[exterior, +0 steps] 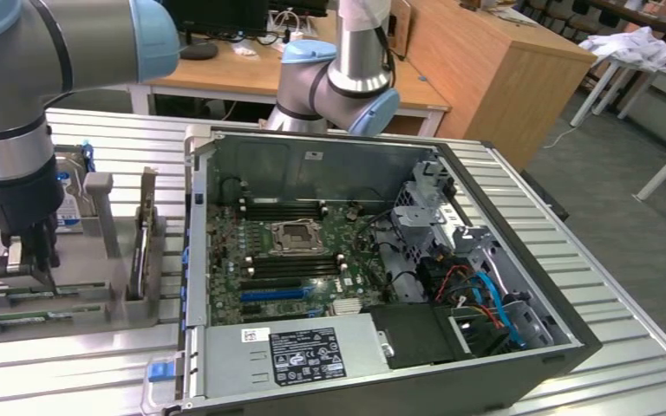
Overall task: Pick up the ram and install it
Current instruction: 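Pick up the ram and move it above insertion slot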
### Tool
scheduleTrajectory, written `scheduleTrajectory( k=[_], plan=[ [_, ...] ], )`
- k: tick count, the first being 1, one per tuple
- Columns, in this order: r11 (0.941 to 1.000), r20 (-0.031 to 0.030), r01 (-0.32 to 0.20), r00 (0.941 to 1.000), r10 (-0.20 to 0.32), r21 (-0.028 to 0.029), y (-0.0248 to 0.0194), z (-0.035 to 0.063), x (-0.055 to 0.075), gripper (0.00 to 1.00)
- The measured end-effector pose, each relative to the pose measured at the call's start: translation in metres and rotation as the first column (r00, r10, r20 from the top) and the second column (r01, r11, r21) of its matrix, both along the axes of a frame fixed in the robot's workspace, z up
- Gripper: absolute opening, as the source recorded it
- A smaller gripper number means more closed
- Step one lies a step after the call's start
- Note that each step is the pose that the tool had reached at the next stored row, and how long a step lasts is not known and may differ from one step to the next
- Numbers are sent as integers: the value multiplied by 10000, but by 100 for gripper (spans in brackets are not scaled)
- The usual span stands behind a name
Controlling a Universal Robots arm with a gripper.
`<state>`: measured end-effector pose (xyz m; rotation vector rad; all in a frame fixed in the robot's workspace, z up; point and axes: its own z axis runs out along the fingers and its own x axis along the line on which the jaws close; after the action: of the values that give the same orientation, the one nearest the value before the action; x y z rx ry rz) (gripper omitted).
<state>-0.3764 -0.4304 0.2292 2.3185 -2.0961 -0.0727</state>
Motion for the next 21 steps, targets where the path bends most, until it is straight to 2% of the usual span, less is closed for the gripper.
scheduleTrajectory(
  k=[14,17,21],
  plan=[
    [10000,0,2,10000,-2,1,-183,0,-18,42],
    [10000,-1,3,10000,-3,0,-206,1,-22,42],
    [10000,0,3,10000,-3,0,-209,0,-22,42]
  ],
)
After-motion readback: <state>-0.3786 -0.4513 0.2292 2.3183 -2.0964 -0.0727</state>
